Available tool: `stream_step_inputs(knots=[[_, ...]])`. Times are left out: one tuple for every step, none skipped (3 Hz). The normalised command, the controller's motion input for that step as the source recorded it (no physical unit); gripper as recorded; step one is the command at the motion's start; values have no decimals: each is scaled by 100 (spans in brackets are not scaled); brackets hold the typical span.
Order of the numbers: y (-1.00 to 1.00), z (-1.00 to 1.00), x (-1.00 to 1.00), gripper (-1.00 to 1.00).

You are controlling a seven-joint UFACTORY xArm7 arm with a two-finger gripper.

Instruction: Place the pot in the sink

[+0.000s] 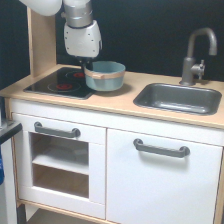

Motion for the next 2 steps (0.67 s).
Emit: stream_step_inputs(knots=[[48, 97, 99, -100], [47, 79, 100, -100]])
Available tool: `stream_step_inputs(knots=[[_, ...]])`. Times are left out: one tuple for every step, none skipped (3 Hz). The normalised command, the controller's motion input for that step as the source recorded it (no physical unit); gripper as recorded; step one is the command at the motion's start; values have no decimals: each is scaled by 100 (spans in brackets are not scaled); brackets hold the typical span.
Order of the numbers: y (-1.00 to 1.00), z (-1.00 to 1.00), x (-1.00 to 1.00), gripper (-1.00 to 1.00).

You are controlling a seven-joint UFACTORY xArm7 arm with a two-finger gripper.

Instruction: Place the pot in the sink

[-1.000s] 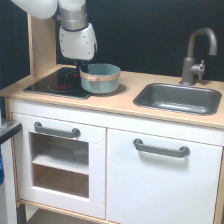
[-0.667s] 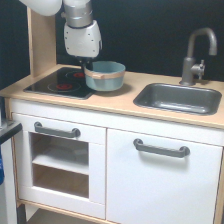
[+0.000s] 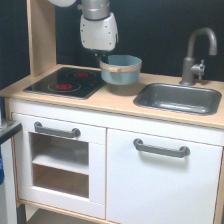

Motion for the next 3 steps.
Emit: stream_step_inputs(knots=[[14, -37, 100, -100], [35, -68, 100, -100], [40, -84, 100, -100]])
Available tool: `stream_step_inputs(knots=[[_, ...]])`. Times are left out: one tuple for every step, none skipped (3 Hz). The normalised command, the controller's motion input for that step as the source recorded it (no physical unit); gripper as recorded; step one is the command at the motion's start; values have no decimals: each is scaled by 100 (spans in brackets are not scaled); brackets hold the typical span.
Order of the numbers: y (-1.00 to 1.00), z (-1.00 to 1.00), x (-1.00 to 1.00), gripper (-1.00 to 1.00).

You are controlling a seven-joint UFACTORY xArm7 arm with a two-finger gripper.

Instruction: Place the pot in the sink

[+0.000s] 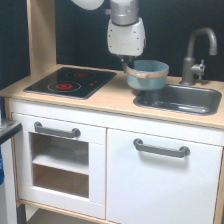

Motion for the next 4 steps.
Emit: stream_step_inputs(knots=[[35, -89, 98, -100], [36, -85, 88, -100], [21, -53, 2, -45], [14, -38, 11, -43]])
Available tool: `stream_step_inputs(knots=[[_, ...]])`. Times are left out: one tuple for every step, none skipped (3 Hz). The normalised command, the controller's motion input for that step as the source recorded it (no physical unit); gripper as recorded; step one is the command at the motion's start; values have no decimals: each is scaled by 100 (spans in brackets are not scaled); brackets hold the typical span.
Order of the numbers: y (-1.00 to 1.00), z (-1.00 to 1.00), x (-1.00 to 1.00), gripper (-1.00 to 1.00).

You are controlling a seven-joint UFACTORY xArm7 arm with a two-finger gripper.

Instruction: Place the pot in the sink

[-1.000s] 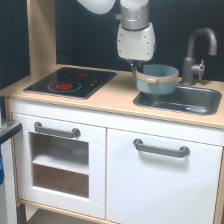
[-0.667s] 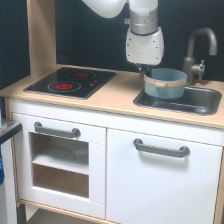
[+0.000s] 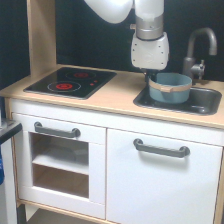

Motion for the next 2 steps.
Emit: stream_step_inputs(knots=[[12, -30, 8, -19], [10, -25, 5, 7]])
